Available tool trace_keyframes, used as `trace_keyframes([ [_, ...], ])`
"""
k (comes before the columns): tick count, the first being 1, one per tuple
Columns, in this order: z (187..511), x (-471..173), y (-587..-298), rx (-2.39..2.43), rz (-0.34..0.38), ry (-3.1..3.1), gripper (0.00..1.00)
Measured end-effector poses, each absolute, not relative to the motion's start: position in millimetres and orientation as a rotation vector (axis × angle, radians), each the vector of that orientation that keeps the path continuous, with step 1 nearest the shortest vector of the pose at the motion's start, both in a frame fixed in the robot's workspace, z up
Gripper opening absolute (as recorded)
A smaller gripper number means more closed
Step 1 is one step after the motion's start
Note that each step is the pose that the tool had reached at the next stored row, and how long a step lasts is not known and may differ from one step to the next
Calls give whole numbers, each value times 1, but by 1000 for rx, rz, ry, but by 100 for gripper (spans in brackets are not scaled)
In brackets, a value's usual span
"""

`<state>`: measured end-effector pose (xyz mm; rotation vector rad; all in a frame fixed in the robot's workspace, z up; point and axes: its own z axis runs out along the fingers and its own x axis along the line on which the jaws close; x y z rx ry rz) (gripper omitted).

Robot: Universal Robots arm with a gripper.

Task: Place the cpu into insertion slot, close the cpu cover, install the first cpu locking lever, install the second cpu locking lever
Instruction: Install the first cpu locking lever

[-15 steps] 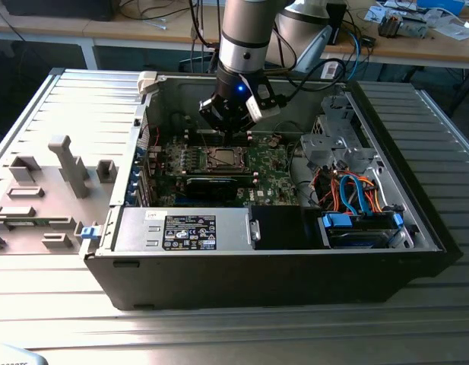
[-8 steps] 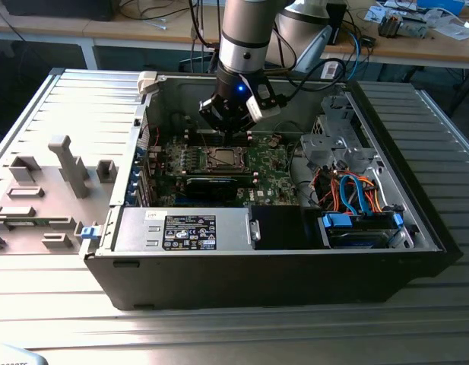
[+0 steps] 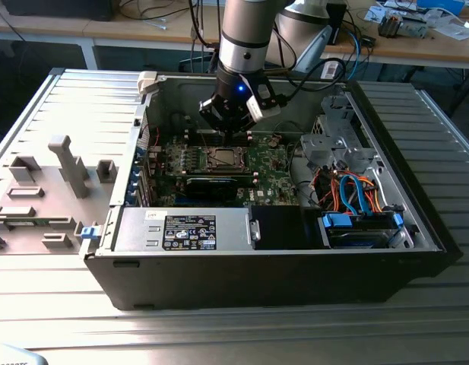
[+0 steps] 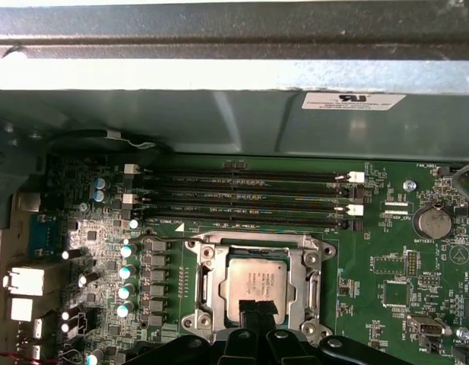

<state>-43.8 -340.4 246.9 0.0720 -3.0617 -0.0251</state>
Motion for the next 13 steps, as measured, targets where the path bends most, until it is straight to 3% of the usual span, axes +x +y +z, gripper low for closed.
trace_keyframes([
  [13, 247, -44, -340, 91, -25, -3061, 11],
])
